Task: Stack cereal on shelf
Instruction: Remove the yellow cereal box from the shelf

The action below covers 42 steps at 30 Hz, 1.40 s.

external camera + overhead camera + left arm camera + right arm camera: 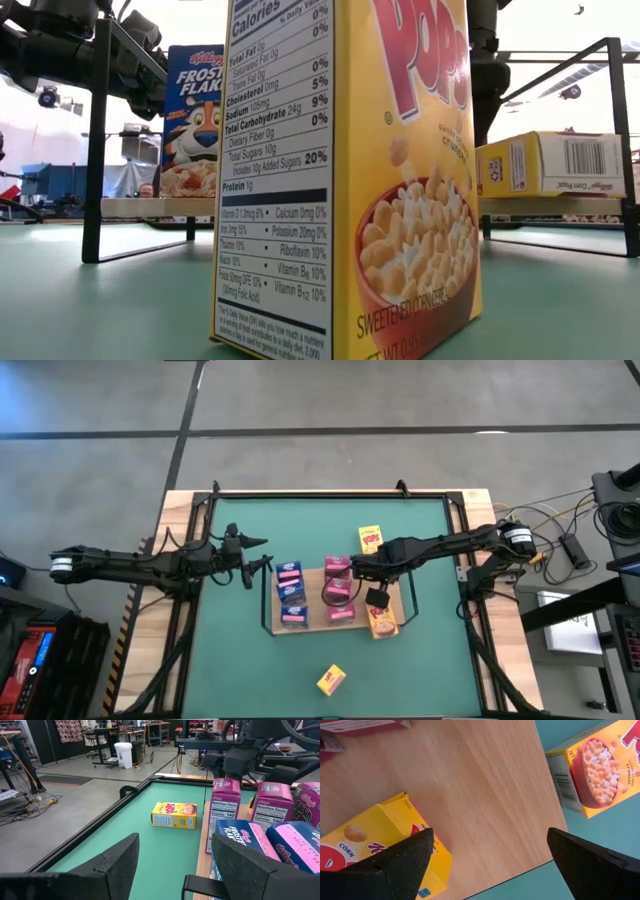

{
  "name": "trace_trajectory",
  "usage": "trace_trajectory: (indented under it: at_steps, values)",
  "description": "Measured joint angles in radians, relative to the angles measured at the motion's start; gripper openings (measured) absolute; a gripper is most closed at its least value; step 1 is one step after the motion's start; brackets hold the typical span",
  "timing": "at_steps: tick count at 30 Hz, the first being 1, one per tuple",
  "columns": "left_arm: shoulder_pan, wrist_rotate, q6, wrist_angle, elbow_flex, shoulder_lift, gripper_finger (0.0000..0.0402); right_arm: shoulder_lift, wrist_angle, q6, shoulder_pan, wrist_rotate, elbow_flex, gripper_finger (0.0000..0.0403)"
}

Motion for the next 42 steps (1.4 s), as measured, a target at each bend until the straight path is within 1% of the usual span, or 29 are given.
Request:
trace_trajectory:
  at_steps: [10,21,28,34,39,42]
  values:
    - [0.0,0.0,0.0,0.001,0.0,0.0,0.0233,-0.002,0.0,0.011,0.023,-0.002,0.0,0.038]
    - [0.0,0.0,0.0,0.001,0.0,0.0,0.0233,-0.002,0.003,0.04,0.071,-0.069,0.0,0.038]
    - [0.0,0.0,0.0,0.001,0.0,0.0,0.0233,-0.003,0.004,0.053,0.118,-0.073,0.0,0.038]
    - [0.0,0.0,0.0,0.001,0.0,0.0,0.0233,-0.01,0.005,0.093,0.124,-0.062,0.0,0.038]
    - [0.0,0.0,0.0,0.001,0.0,0.0,0.0233,-0.044,0.012,0.106,0.128,-0.025,0.0,0.038]
    - [0.0,0.0,0.0,0.001,0.0,0.0,0.0233,-0.074,0.03,0.141,0.146,0.026,0.0,0.038]
